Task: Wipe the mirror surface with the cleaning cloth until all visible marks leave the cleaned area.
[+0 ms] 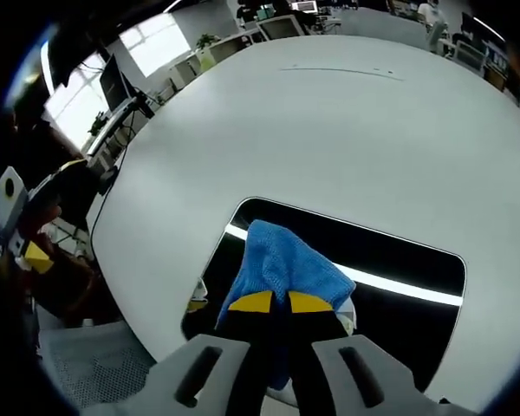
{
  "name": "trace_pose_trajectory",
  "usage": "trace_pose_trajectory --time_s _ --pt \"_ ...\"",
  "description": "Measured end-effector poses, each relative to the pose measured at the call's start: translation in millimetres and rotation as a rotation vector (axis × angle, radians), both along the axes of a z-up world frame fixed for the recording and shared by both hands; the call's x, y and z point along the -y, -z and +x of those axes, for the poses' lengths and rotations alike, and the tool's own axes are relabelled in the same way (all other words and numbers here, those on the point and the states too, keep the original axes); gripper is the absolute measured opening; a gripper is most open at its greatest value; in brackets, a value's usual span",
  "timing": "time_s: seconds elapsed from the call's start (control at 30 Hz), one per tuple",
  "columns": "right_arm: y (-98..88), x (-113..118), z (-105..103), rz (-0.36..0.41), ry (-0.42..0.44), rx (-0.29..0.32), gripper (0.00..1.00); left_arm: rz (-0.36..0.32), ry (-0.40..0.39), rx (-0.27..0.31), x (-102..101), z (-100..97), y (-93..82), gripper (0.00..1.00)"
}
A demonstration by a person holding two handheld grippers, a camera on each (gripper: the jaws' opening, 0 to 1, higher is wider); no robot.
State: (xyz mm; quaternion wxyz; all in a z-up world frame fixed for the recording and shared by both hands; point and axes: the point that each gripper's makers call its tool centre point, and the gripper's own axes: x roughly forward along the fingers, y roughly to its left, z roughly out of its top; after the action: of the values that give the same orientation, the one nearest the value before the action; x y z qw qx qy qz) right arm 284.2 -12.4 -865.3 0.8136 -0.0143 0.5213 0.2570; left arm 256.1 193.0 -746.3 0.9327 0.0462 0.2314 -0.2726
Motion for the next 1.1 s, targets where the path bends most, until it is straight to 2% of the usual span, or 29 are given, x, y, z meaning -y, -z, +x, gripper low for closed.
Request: trace_pose_trajectory --time_s 0.7,1.1 --pt "-0.8 70 4 -0.018 0.087 0.01 0.0 0.008 -0.006 -0.011 1 2.3 1.4 0.99" --pt "-0.4 97 4 -0.027 0.131 0.012 0.0 0.009 -0.019 -0.011 -4 5.9 1.2 0.99"
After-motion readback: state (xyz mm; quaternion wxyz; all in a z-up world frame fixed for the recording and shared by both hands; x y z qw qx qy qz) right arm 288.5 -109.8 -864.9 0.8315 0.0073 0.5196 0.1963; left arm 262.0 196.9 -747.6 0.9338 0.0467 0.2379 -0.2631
